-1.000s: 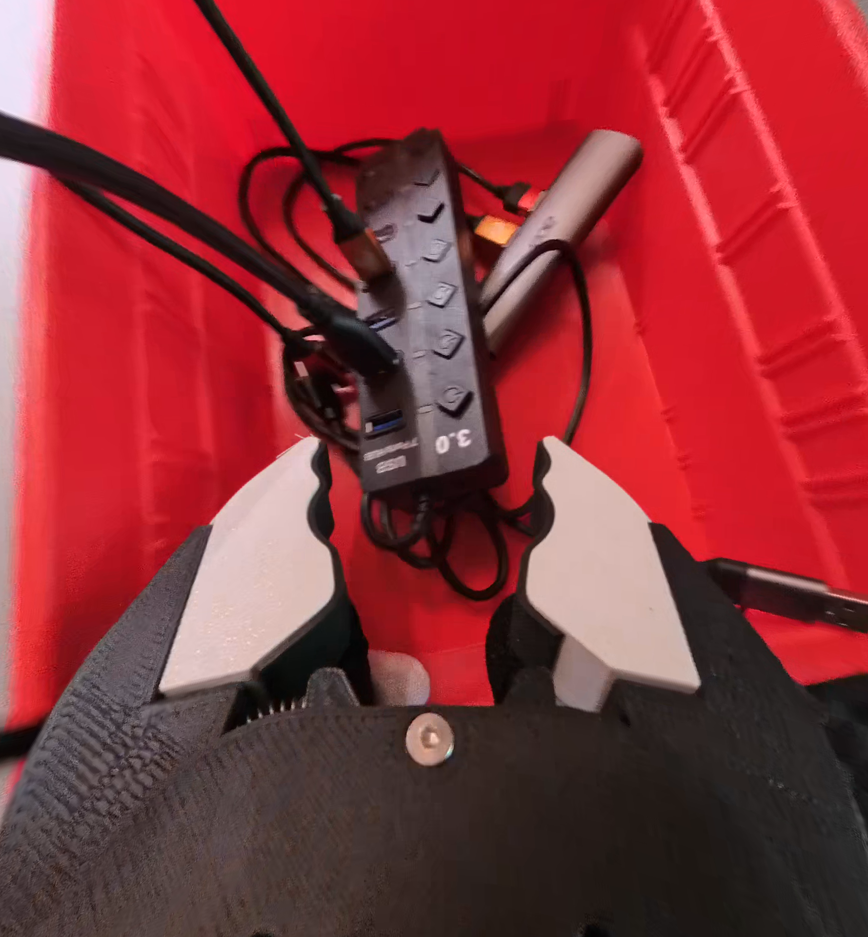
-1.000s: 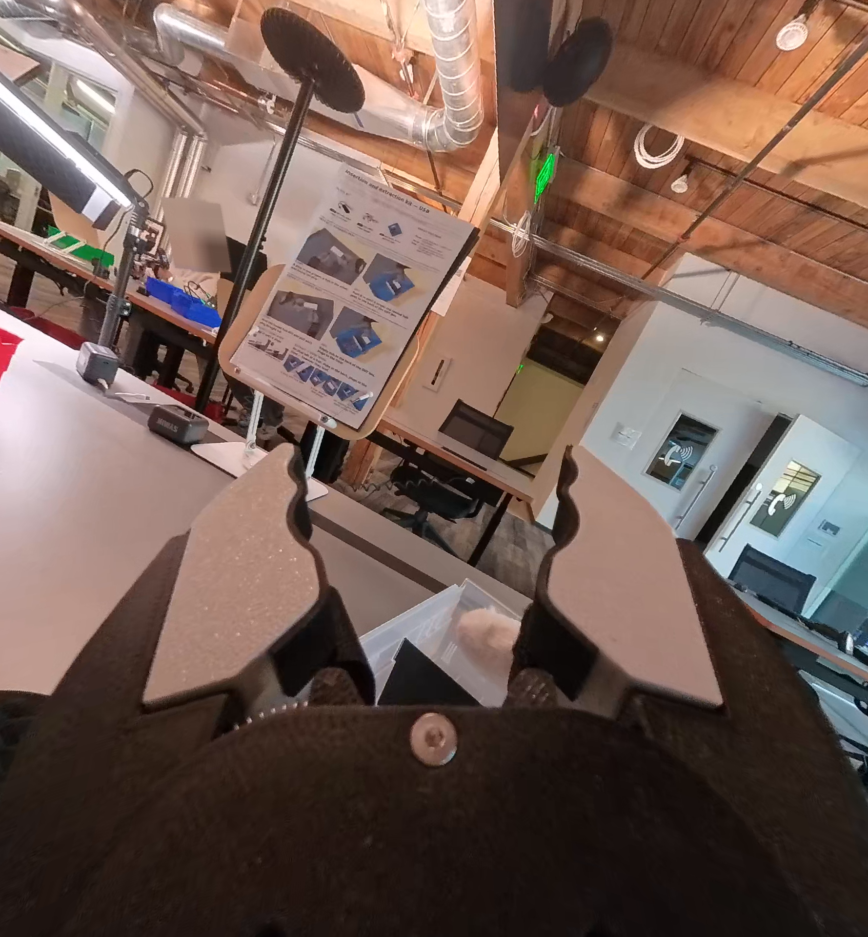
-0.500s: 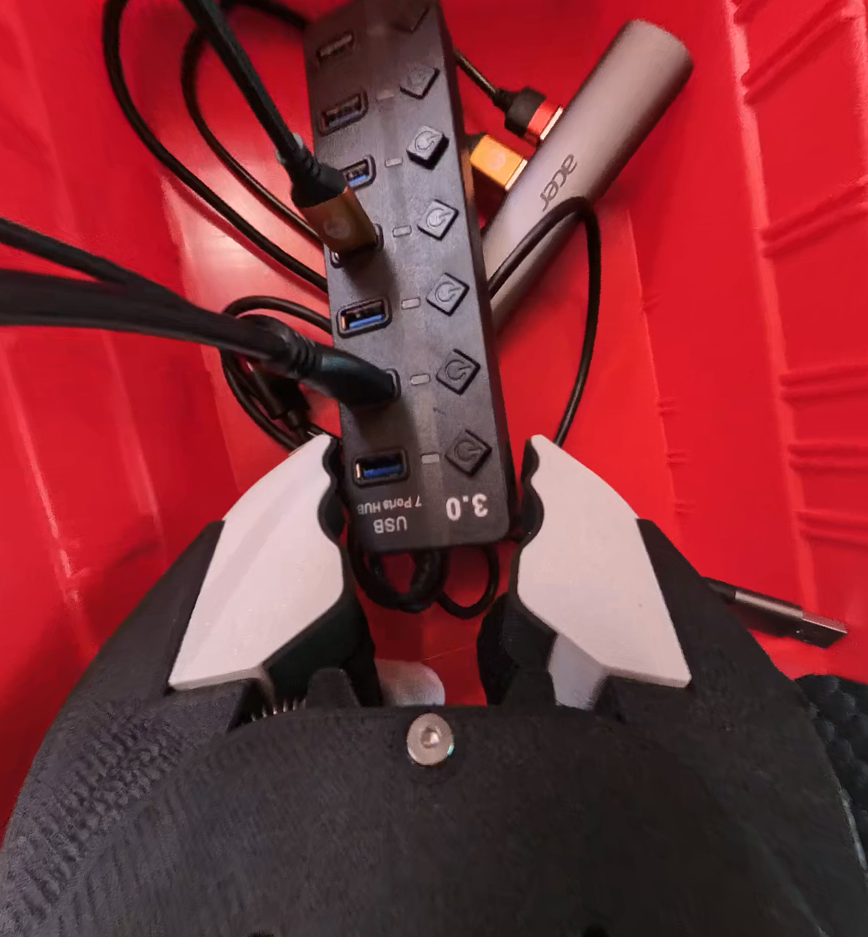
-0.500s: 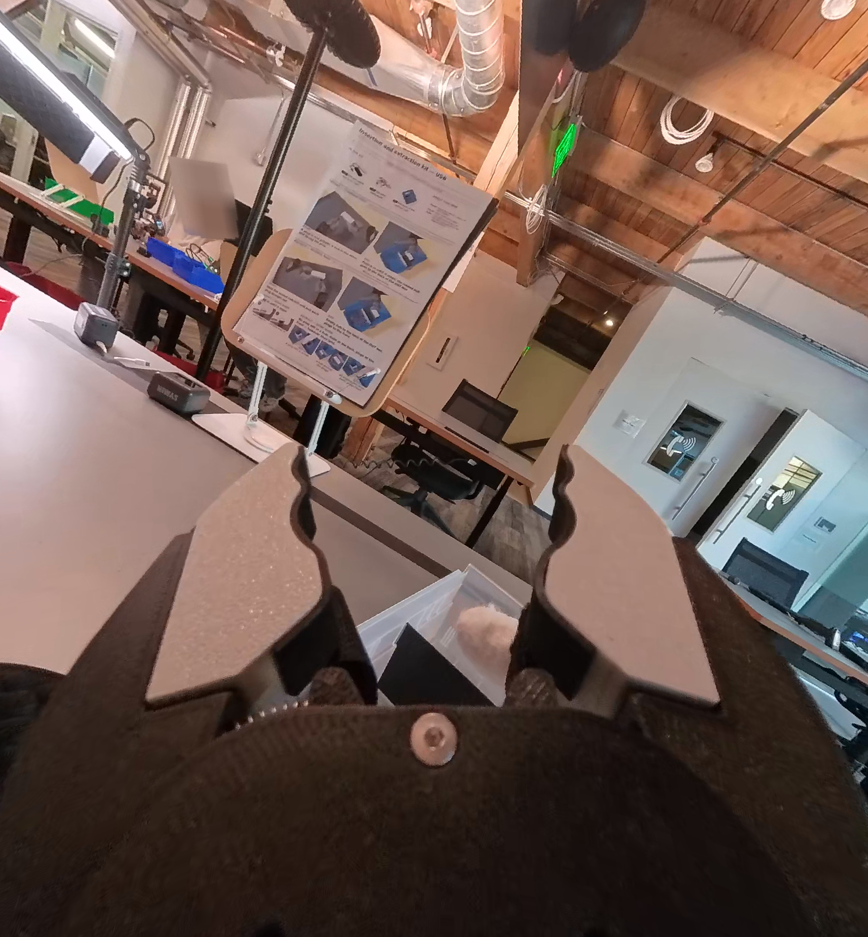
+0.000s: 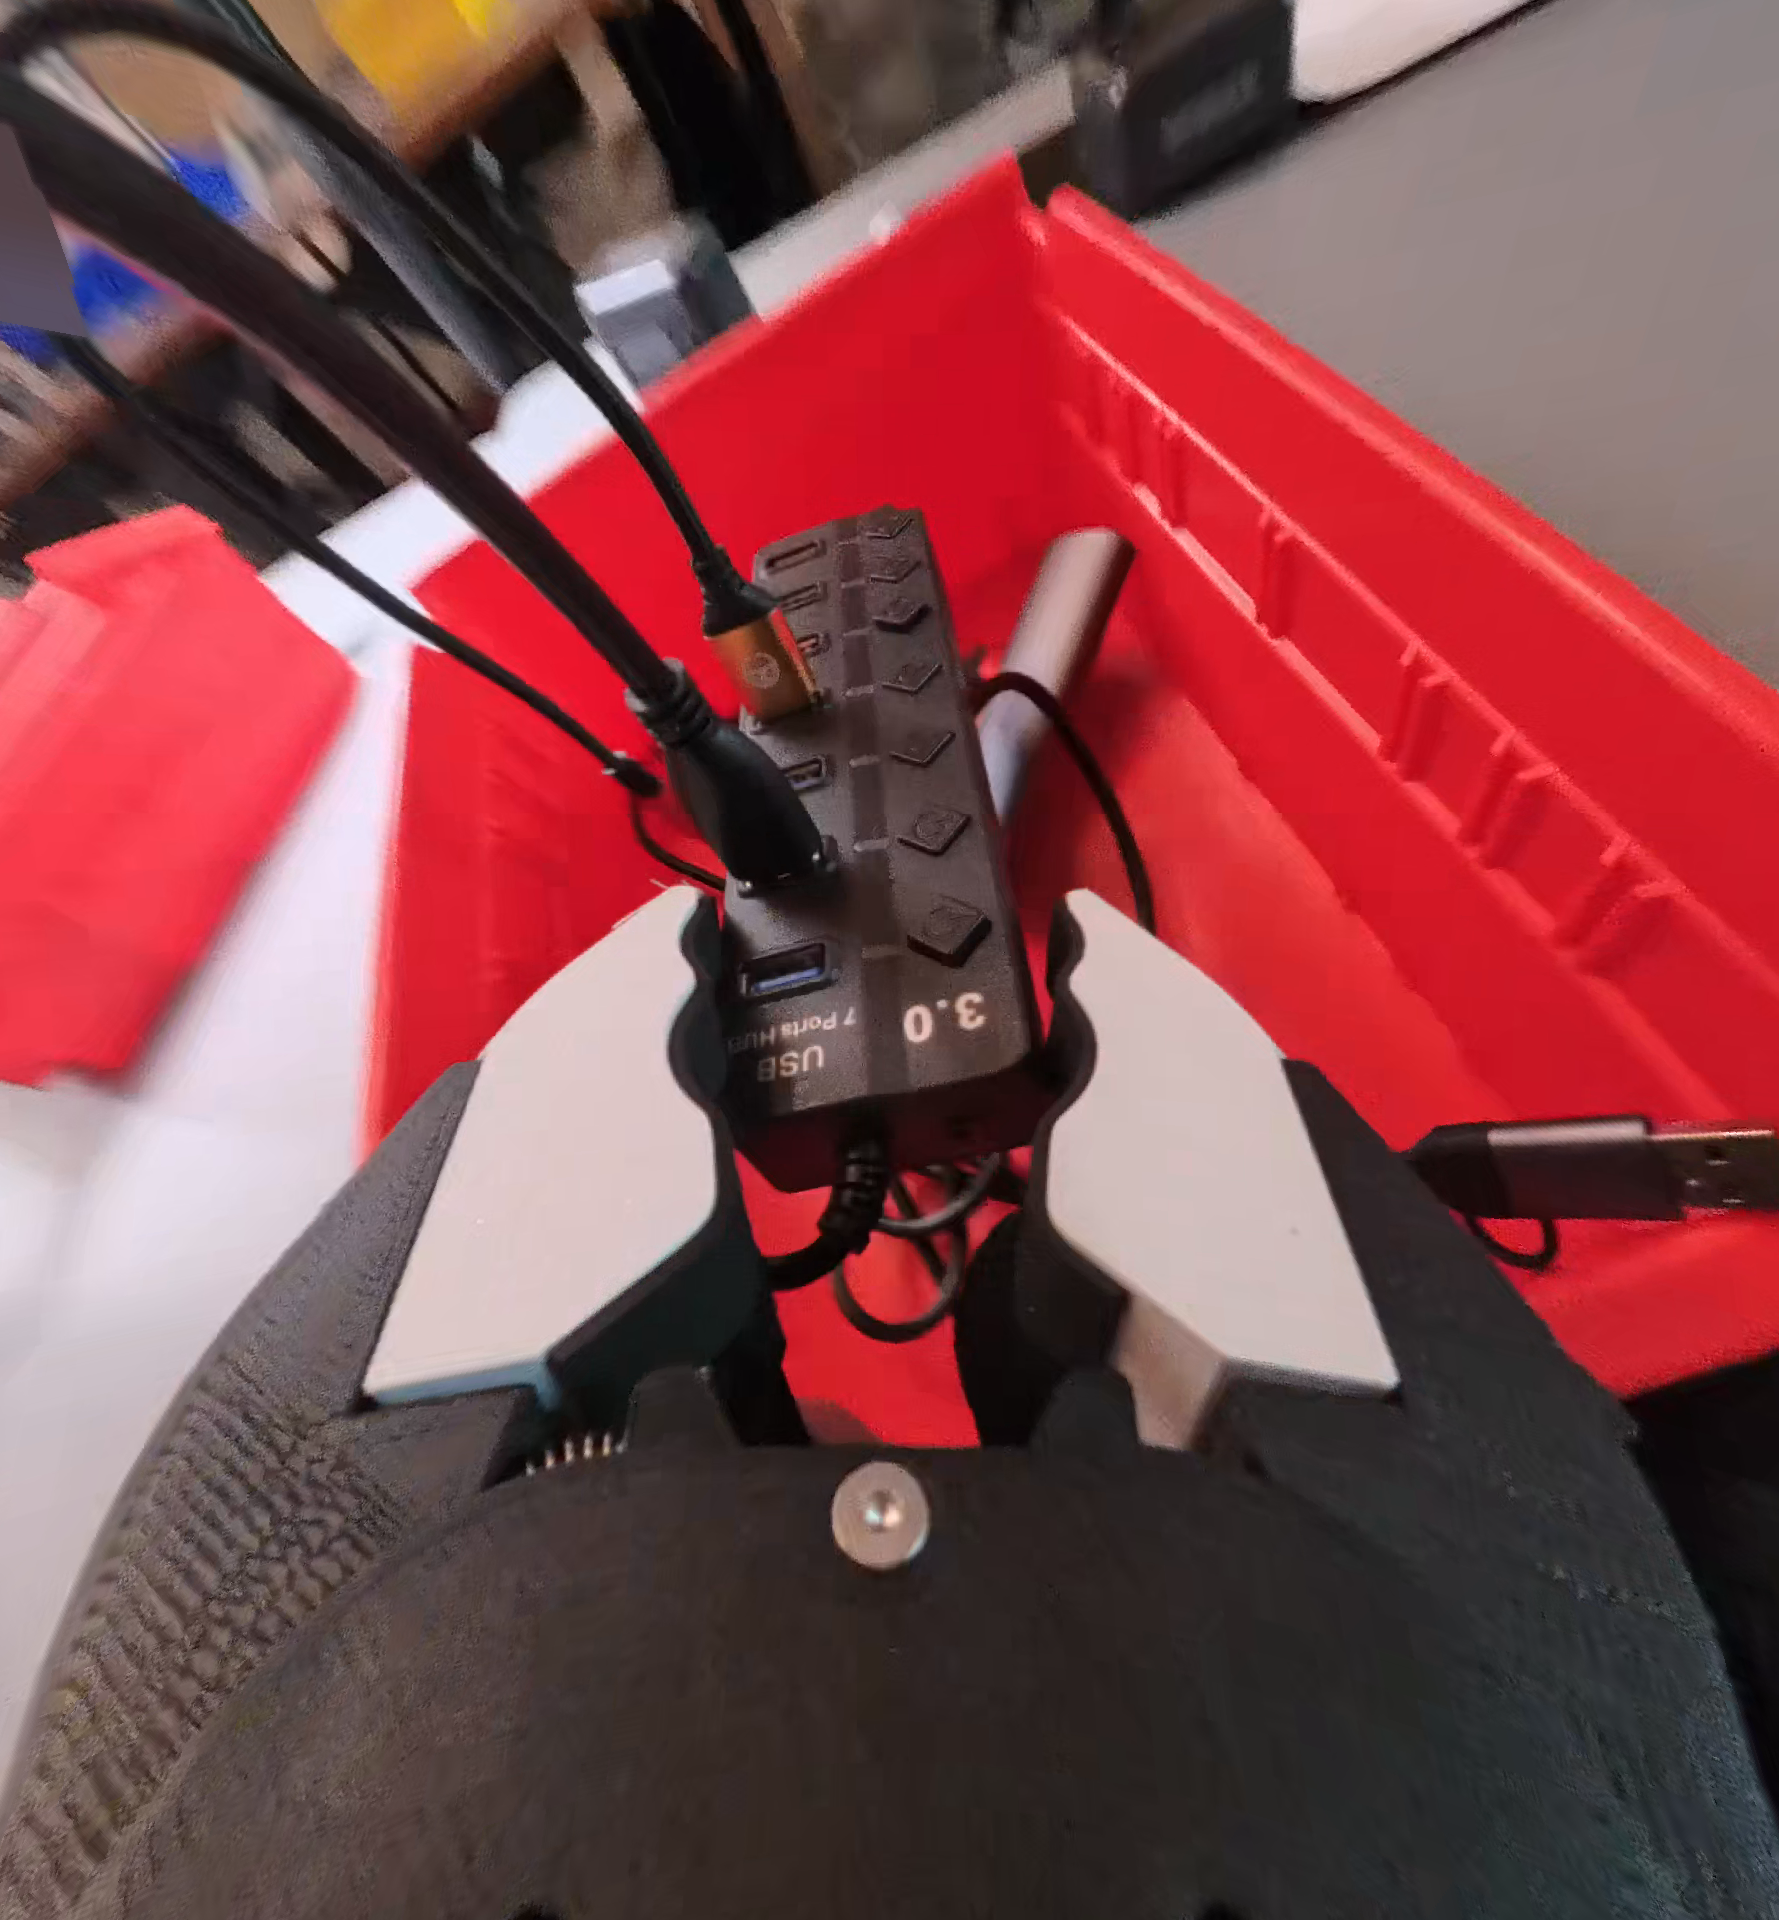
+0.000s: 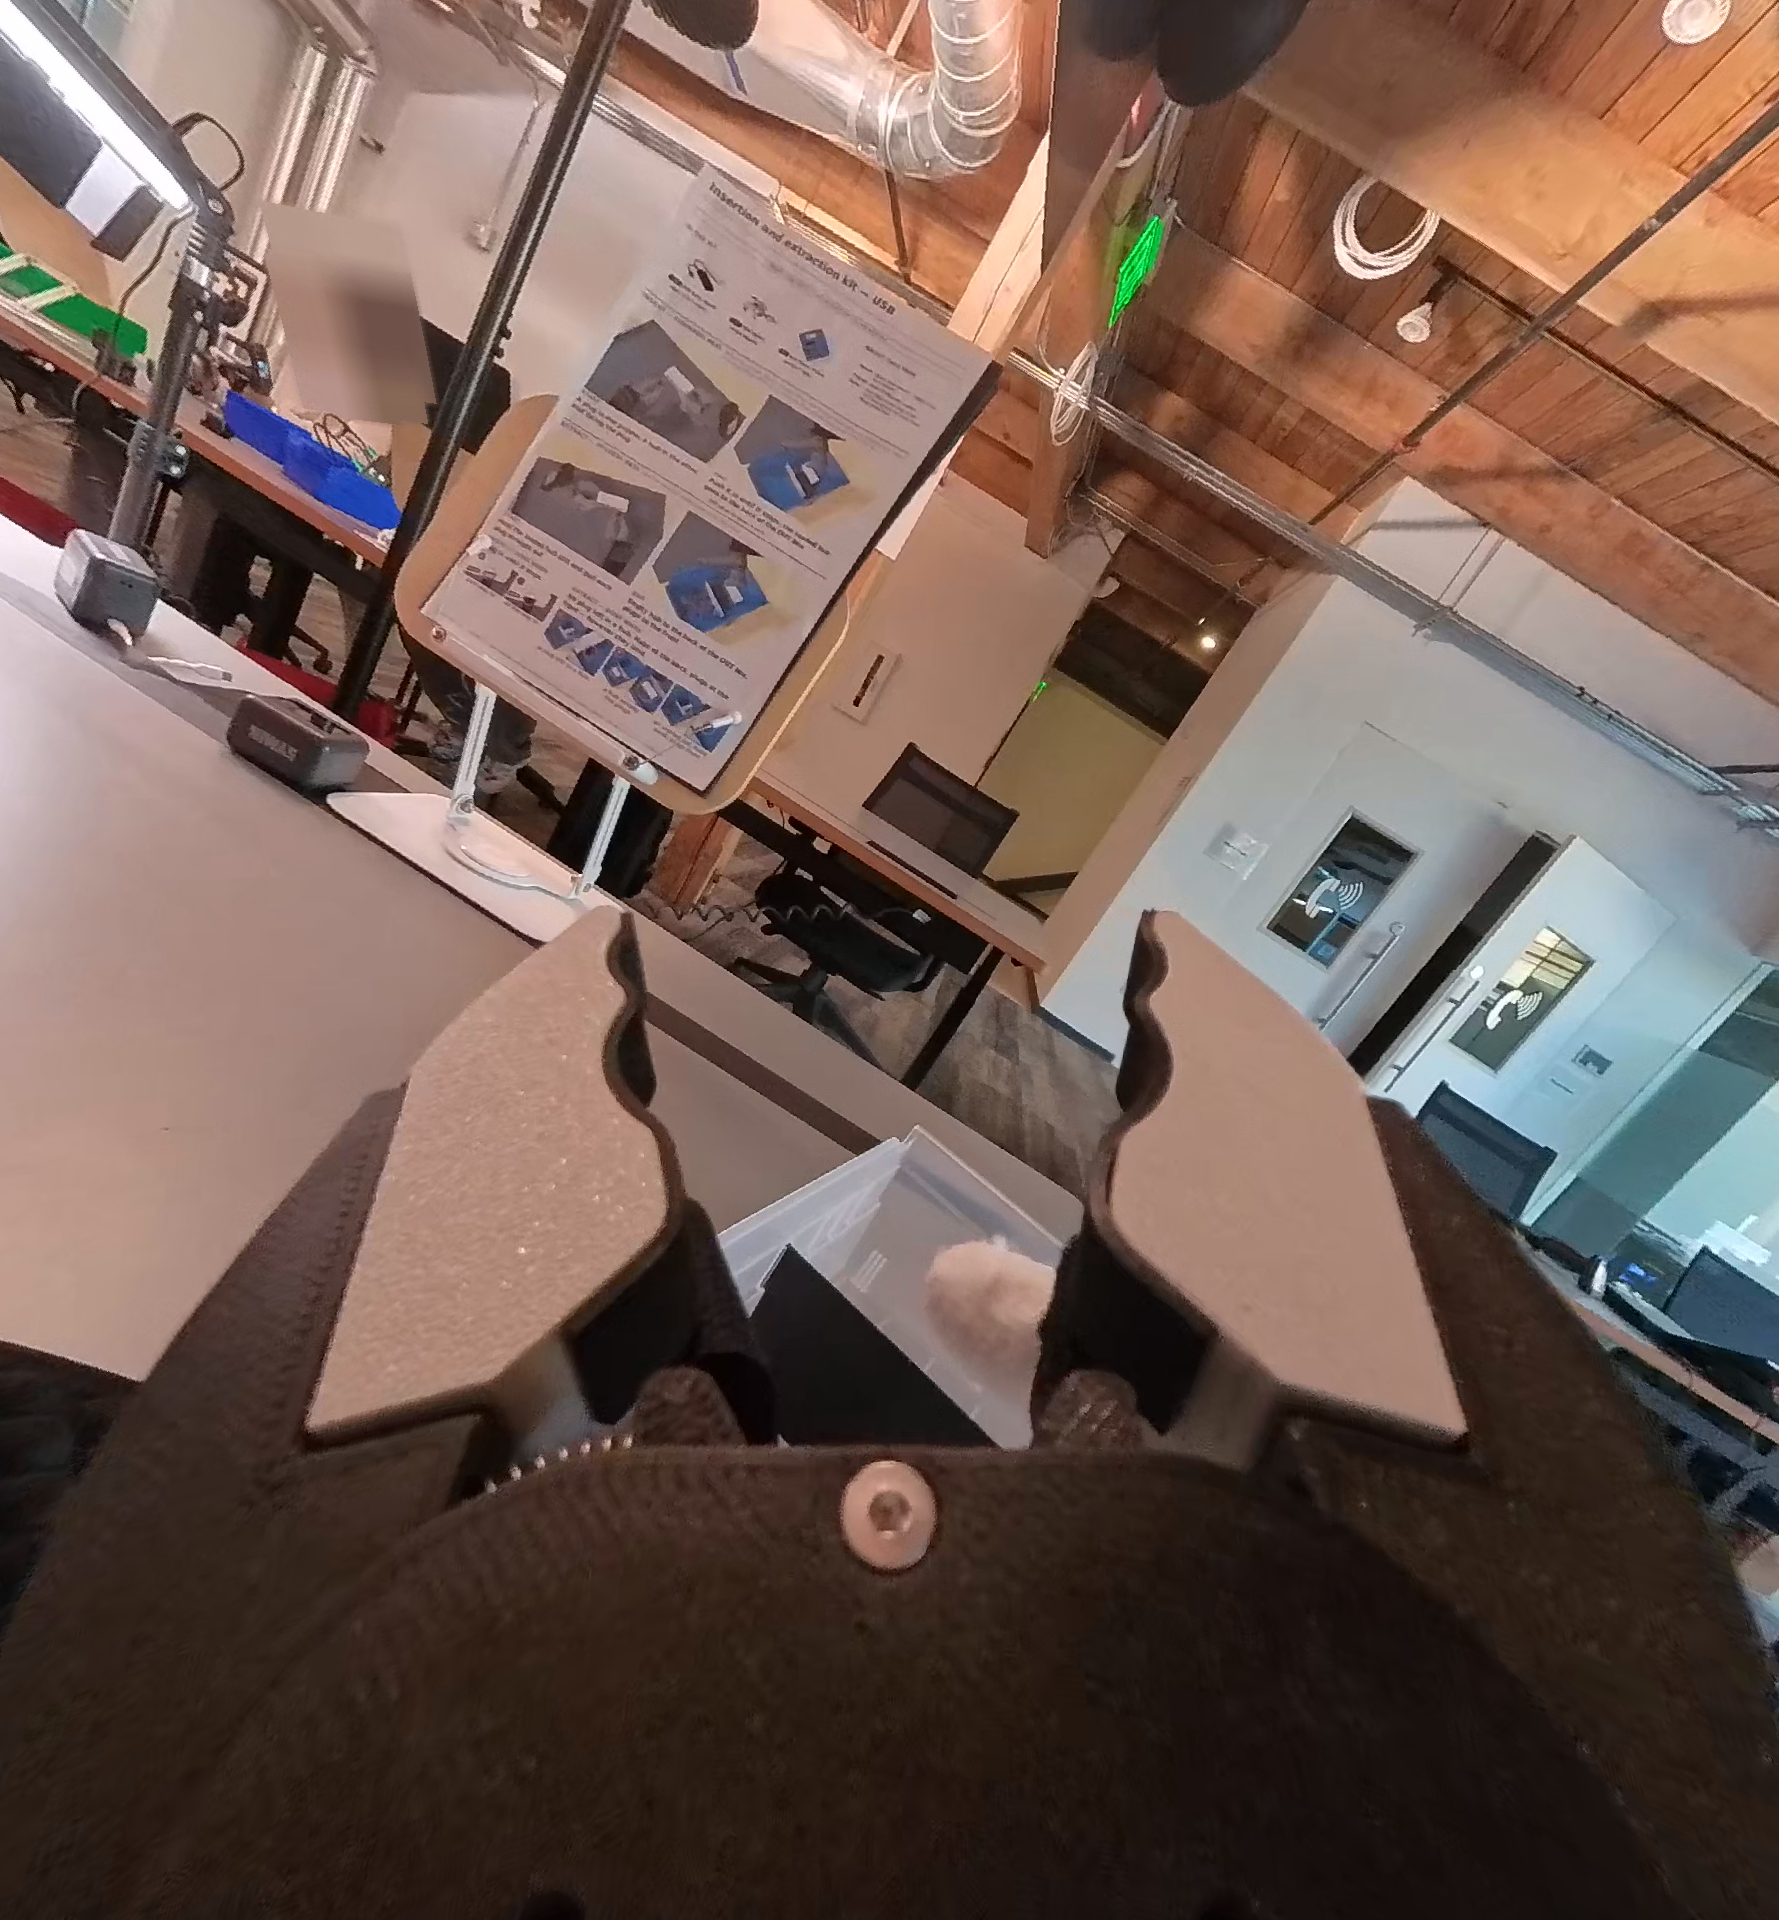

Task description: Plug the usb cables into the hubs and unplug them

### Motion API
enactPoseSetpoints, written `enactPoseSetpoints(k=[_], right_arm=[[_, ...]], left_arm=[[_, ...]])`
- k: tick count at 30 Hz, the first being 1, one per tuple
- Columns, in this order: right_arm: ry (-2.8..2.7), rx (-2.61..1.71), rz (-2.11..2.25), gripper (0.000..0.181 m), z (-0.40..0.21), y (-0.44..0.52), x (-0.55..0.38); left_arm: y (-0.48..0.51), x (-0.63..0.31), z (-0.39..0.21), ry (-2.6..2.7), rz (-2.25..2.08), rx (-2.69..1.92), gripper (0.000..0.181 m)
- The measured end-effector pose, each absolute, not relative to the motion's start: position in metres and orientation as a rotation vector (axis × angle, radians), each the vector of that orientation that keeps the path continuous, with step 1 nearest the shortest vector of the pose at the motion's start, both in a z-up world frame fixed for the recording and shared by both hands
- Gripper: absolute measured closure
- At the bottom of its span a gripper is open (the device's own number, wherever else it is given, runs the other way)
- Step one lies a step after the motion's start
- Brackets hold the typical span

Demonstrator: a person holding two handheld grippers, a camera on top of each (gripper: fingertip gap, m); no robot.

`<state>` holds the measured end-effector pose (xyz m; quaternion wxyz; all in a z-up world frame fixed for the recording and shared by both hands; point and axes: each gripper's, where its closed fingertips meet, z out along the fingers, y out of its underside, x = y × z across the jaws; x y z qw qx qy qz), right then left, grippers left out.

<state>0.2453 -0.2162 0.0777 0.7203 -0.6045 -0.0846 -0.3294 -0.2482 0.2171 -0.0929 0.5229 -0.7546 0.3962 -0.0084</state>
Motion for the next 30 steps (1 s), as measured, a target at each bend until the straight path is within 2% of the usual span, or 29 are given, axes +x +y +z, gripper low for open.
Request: enactPoseSetpoints(k=[12, 19, 24, 30], right_arm=[[-0.269, -1.368, -0.753, 0.093, 0.074, -0.199, 0.228], [-0.326, -1.371, -0.739, 0.092, 0.076, -0.191, 0.21], [-0.364, -1.373, -0.626, 0.095, 0.075, -0.183, 0.191], [-0.454, -1.379, -0.326, 0.098, 0.066, -0.164, 0.148]], left_arm=[[0.14, -0.214, 0.063, 0.808, -0.002, -1.087, 0.123], [0.069, -0.154, 0.118, 0.9, -0.079, -0.84, 0.123], [0.014, -0.09, 0.105, 1.059, -0.327, -0.718, 0.123], [-0.033, -0.025, 0.037, 1.27, -0.515, -0.637, 0.122]])
